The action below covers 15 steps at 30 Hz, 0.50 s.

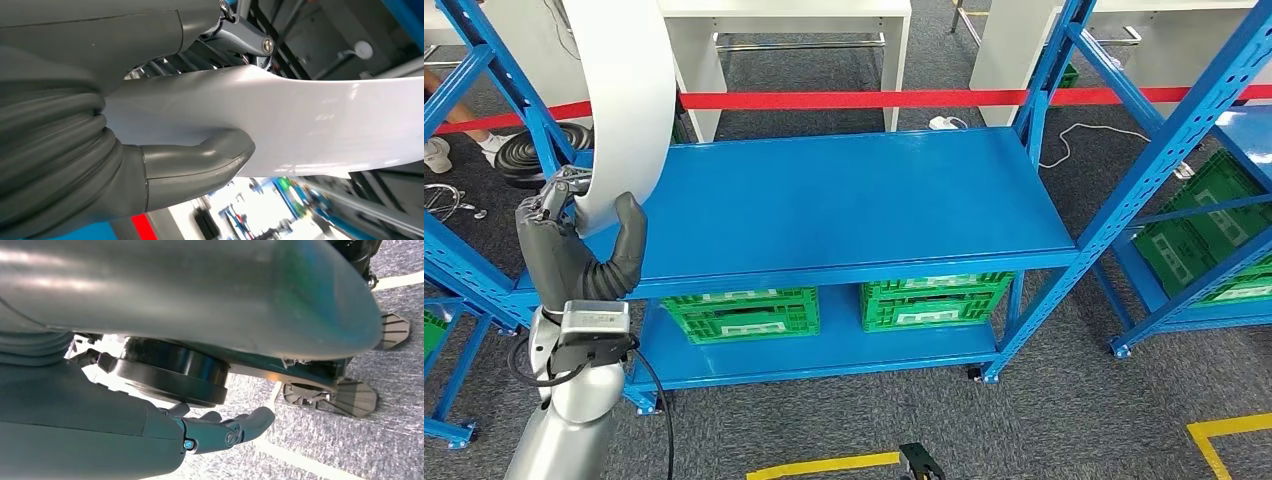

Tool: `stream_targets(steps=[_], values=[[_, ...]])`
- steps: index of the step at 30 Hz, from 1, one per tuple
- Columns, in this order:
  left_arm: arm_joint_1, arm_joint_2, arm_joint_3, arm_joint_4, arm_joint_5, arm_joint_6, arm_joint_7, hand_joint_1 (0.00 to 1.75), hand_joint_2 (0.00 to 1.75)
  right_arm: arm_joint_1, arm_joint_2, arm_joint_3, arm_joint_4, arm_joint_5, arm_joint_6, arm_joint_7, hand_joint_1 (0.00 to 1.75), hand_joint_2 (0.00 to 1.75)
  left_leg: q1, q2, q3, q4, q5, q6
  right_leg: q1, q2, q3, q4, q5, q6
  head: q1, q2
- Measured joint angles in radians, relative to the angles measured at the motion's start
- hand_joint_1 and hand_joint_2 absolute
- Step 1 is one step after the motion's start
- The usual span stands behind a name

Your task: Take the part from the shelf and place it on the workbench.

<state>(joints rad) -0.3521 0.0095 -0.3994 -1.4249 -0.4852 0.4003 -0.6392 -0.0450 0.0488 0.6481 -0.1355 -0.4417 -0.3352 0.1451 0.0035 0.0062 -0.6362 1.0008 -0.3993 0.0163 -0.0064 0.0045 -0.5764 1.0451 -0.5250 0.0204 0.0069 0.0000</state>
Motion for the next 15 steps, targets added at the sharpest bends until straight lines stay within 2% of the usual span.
stream_targets(steps=[1,3,4,5,6,8,9,10,11,13,14,15], values=[[0.008,0.000,-0.008,-0.017,0.007,-0.007,0.000,1.75,1.75,0.000,-0.001,0.000,0.000,-0.002,0.000,0.000,0.00,0.00,0.002,0.002,-0.002,-0.003,0.004,0.004,-0.001,0.000,-0.017,0.046,-0.036,0.003,0.002,0.000],[0.023,0.000,-0.019,-0.043,0.017,-0.013,-0.002,1.75,1.75,-0.001,-0.002,0.000,0.000,-0.007,0.001,-0.002,0.00,0.00,0.002,0.005,-0.012,-0.002,0.010,0.007,-0.001,0.000,-0.062,0.175,-0.117,0.008,0.005,0.000],[0.030,0.000,-0.024,-0.052,0.026,-0.015,-0.006,1.75,1.75,-0.001,-0.002,0.000,0.000,-0.010,0.006,-0.003,0.00,0.00,0.002,0.006,-0.019,0.000,0.014,0.006,-0.002,0.000,-0.076,0.224,-0.139,0.010,0.005,0.000],[0.036,0.000,-0.027,-0.059,0.038,-0.017,-0.010,1.75,1.75,-0.001,-0.003,0.000,0.000,-0.012,0.012,-0.004,0.00,0.00,0.002,0.006,-0.028,0.002,0.019,0.004,-0.003,0.000,-0.073,0.241,-0.143,0.012,0.005,0.000],[0.040,0.000,-0.030,-0.065,0.051,-0.020,-0.016,1.75,1.75,-0.001,-0.003,0.000,0.000,-0.013,0.019,-0.005,0.00,0.00,0.003,0.006,-0.037,0.005,0.024,0.001,-0.004,0.000,-0.050,0.216,-0.128,0.013,0.005,0.000],[0.045,0.000,-0.032,-0.074,0.064,-0.021,-0.025,1.75,1.75,-0.003,-0.004,0.000,0.000,-0.015,0.028,0.000,0.00,0.00,0.005,0.005,-0.055,0.014,0.035,-0.008,-0.008,-0.001,0.036,0.081,-0.083,0.013,0.005,0.000],[0.047,0.000,-0.032,-0.079,0.066,-0.020,-0.029,1.75,1.75,-0.004,-0.004,0.000,0.000,-0.016,0.029,0.007,0.00,0.00,0.005,0.004,-0.061,0.018,0.041,-0.015,-0.006,0.000,0.072,0.023,-0.063,0.010,0.005,0.000],[0.049,0.000,-0.033,-0.084,0.065,-0.019,-0.033,1.75,1.75,-0.005,-0.003,0.000,0.000,-0.018,0.030,0.014,0.00,0.00,0.005,0.004,-0.065,0.021,0.048,-0.022,-0.005,0.001,0.093,-0.013,-0.053,0.004,0.005,0.000],[0.052,0.000,-0.035,-0.088,0.064,-0.018,-0.036,1.75,1.75,-0.007,-0.003,0.000,0.000,-0.020,0.029,0.019,0.00,0.00,0.005,0.003,-0.066,0.022,0.055,-0.029,-0.002,0.003,0.096,-0.025,-0.049,-0.005,0.004,0.000],[0.058,-0.001,-0.037,-0.094,0.058,-0.015,-0.041,1.75,1.75,-0.007,-0.002,0.000,0.000,-0.023,0.025,0.025,0.00,0.00,0.006,0.003,-0.067,0.016,0.071,-0.043,0.000,0.005,0.082,-0.020,-0.035,-0.024,0.003,0.000],[0.061,-0.002,-0.038,-0.096,0.055,-0.014,-0.043,1.75,1.75,-0.007,-0.002,0.000,0.000,-0.024,0.022,0.026,0.00,0.00,0.007,0.002,-0.071,0.018,0.066,-0.049,-0.001,0.003,0.073,-0.020,-0.026,-0.034,0.003,0.000],[0.064,-0.002,-0.039,-0.099,0.053,-0.014,-0.044,1.75,1.75,-0.006,-0.002,0.000,0.000,-0.025,0.018,0.027,0.00,0.00,0.009,0.001,-0.079,0.033,0.041,-0.055,-0.002,0.001,0.063,-0.021,-0.016,-0.042,0.002,0.000]])
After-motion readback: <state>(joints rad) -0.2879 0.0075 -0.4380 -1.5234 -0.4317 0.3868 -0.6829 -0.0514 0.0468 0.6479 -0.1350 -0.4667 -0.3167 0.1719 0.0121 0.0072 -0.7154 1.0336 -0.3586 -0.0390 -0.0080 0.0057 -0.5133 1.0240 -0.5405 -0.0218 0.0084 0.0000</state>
